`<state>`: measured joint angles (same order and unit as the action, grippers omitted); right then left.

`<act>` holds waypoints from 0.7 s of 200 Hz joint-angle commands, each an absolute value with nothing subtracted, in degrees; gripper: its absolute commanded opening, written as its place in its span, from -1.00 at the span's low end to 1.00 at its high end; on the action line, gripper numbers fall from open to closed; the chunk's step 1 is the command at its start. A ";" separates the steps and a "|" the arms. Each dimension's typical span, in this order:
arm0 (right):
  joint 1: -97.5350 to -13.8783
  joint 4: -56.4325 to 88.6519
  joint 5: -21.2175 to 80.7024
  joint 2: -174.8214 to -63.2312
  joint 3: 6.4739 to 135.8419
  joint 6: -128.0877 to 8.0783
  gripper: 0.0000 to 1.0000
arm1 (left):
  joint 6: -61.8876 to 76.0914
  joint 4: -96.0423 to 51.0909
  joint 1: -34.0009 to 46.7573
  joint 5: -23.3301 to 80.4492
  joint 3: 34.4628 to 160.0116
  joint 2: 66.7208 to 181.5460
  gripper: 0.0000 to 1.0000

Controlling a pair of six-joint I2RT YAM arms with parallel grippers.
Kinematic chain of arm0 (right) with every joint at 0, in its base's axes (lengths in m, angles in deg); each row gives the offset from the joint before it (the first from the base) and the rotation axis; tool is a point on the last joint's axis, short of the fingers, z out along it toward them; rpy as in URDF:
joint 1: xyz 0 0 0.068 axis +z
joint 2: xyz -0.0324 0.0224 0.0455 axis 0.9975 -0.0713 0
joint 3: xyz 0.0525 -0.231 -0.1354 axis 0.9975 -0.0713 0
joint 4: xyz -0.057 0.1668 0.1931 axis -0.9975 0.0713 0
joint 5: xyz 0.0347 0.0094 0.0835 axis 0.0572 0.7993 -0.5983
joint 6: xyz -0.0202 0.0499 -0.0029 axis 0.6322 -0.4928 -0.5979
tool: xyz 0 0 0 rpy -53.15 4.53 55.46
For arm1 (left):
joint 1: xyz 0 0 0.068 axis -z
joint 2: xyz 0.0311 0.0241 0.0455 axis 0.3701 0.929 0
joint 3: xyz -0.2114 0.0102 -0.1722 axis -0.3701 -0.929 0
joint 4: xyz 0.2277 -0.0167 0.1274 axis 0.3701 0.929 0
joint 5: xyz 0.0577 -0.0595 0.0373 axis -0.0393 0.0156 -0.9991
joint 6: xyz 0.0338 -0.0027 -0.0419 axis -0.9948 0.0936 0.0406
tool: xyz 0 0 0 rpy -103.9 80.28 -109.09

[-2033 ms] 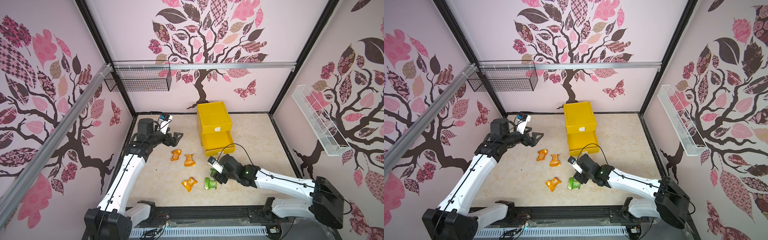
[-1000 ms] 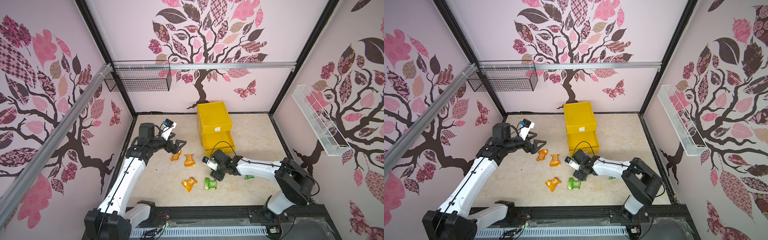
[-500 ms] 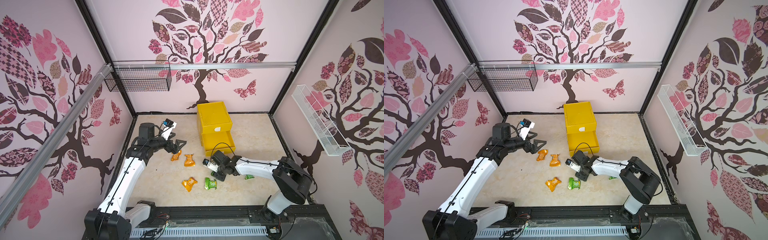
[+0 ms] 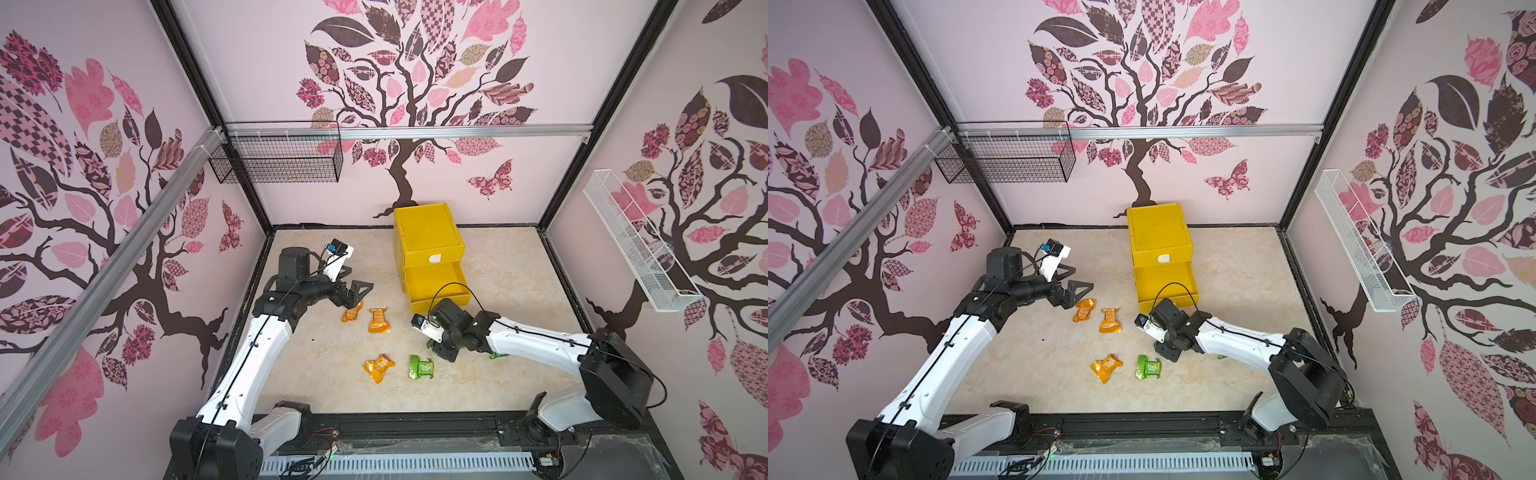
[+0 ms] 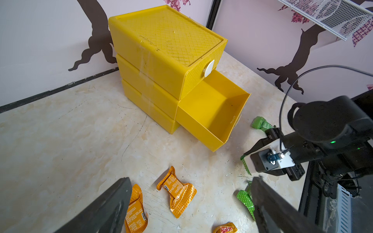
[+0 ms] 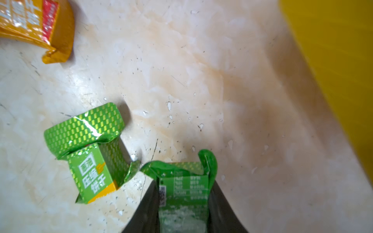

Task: Place the cookies into the drawer by color
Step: Pick up the cookie at the center of the board, then place the cookie in the drawer.

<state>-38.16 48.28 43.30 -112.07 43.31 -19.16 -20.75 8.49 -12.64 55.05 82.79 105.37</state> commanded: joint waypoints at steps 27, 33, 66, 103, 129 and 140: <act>-38.33 52.61 44.53 -102.10 43.70 -22.78 -0.47 | -21.25 7.18 -11.93 55.93 81.84 106.09 0.94; -38.34 52.64 44.63 -101.21 44.01 -23.26 -0.47 | -21.20 7.15 -11.69 55.95 81.96 106.25 0.94; -38.40 53.48 44.44 -98.98 48.41 -25.46 -0.48 | -21.31 7.48 -11.52 56.17 81.98 106.01 0.94; -38.76 51.80 47.79 -101.28 54.61 -31.96 -0.51 | -20.78 7.40 -11.33 56.28 82.02 105.67 0.94; -38.89 50.19 51.39 -104.66 59.17 -35.96 -0.55 | -21.09 6.68 -11.33 55.88 81.24 105.58 0.94; -38.89 48.70 52.64 -105.85 60.70 -37.58 -0.57 | -20.42 6.71 -11.18 56.05 81.41 105.52 0.94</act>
<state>-38.56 51.65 48.48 -102.87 56.73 -32.03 -20.71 7.64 -11.55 55.42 82.11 106.13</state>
